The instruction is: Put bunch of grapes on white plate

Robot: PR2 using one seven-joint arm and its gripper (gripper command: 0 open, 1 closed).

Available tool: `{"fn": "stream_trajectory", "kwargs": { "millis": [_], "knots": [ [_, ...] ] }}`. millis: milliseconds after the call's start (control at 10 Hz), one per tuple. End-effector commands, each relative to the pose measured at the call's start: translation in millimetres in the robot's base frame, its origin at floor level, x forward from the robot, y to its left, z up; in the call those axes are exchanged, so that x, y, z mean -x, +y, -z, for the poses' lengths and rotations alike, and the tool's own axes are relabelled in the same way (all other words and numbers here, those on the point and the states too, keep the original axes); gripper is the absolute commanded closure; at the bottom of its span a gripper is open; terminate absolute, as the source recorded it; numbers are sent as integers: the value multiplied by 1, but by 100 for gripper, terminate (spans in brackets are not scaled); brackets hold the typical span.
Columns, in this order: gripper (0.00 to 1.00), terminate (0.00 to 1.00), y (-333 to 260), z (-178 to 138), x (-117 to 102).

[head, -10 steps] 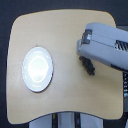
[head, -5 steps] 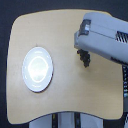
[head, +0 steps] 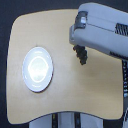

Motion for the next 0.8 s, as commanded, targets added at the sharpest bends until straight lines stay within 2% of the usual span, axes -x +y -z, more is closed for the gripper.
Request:
{"fn": "stream_trajectory", "kwargs": {
  "millis": [0,300,700],
  "knots": [
    [100,0,97,-5,22],
    [100,0,151,5,36],
    [100,0,191,39,45]
  ]
}}
